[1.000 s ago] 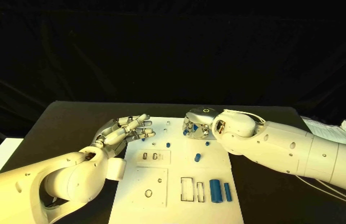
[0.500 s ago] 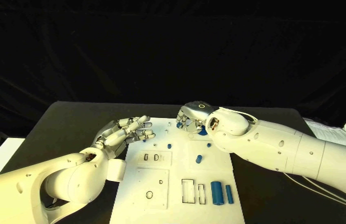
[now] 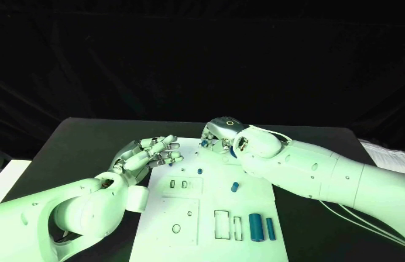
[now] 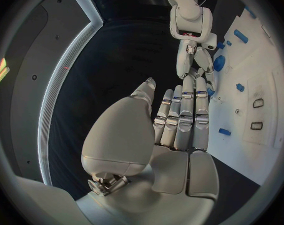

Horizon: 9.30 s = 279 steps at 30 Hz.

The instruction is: Assemble the parts on the task board

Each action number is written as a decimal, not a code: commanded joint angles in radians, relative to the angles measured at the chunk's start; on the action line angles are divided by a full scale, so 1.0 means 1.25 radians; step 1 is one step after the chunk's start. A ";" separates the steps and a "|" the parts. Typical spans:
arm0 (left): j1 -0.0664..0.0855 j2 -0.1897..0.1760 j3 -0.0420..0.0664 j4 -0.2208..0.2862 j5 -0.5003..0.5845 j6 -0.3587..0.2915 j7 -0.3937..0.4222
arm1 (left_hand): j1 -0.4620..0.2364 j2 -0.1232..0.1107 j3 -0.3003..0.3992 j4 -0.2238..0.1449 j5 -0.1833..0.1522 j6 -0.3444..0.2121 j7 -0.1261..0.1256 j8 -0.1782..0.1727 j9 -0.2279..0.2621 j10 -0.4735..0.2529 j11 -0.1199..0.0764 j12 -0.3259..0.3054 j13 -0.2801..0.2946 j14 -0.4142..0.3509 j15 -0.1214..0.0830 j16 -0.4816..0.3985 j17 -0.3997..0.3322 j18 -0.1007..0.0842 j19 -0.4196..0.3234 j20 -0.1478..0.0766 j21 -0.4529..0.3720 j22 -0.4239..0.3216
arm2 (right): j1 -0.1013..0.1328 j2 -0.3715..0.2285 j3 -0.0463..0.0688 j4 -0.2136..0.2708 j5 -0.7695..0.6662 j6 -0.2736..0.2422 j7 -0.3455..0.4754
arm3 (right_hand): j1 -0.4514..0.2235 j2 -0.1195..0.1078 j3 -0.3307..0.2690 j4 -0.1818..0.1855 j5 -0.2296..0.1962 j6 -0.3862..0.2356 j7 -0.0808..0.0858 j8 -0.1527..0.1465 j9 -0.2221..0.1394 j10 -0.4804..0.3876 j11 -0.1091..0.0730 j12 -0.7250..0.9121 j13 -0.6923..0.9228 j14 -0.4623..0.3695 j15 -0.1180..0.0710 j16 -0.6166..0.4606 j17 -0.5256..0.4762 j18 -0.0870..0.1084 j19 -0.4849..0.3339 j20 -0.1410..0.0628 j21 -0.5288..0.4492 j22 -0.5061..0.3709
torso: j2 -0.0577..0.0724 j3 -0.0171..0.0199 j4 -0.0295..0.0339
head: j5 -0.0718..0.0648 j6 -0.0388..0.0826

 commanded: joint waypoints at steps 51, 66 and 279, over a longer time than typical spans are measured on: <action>0.006 -0.004 0.001 0.001 0.000 0.020 -0.003 | 0.003 0.000 0.000 -0.006 -0.003 -0.004 0.004 -0.006 -0.001 -0.006 0.006 -0.008 -0.001 -0.001 0.004 -0.007 0.002 0.010 0.001 0.005 -0.006 -0.003 | 0.014 -0.083 0.005 0.073 0.077 -0.030 -0.035 | 0.036 -0.058 -0.132 0.079 0.007 -0.118 0.039 -0.001 -0.001 -0.117 0.037 0.040 0.007 0.024 0.027 0.007 -0.020 0.001 -0.027 0.032 -0.020 -0.048 | 0.006 0.0002 -0.0055 | 0.005 -0.001; 0.007 -0.005 0.000 0.000 0.000 0.025 -0.004 | 0.003 0.000 -0.001 -0.006 -0.003 -0.004 0.004 -0.006 -0.001 -0.006 0.006 -0.008 -0.001 -0.001 0.004 -0.008 0.002 0.010 0.001 0.005 -0.007 -0.003 | 0.031 -0.253 0.014 0.166 0.208 0.119 -0.123 | 0.049 -0.074 -0.408 0.209 0.086 -0.140 0.006 -0.002 -0.001 0.117 -0.006 0.855 0.838 0.060 -0.007 0.141 0.224 -0.037 0.081 -0.006 0.097 0.163 | 0.002 0.0022 -0.0211 | -0.006 0.006; 0.007 0.008 0.000 -0.015 0.000 0.030 -0.025 | 0.017 0.009 0.009 -0.023 -0.002 -0.008 0.007 -0.015 -0.001 -0.011 0.009 -0.017 -0.001 -0.004 0.006 -0.023 0.007 0.010 0.000 0.007 -0.014 -0.010 | -0.029 0.007 -0.013 0.088 0.065 -0.036 -0.022 | 0.026 -0.053 -0.202 0.141 0.006 -0.136 0.023 0.004 -0.004 0.179 0.007 1.112 1.143 0.076 0.008 0.180 0.322 -0.066 0.149 0.015 0.166 0.314 | 0.005 0.0014 -0.0151 | 0.025 -0.016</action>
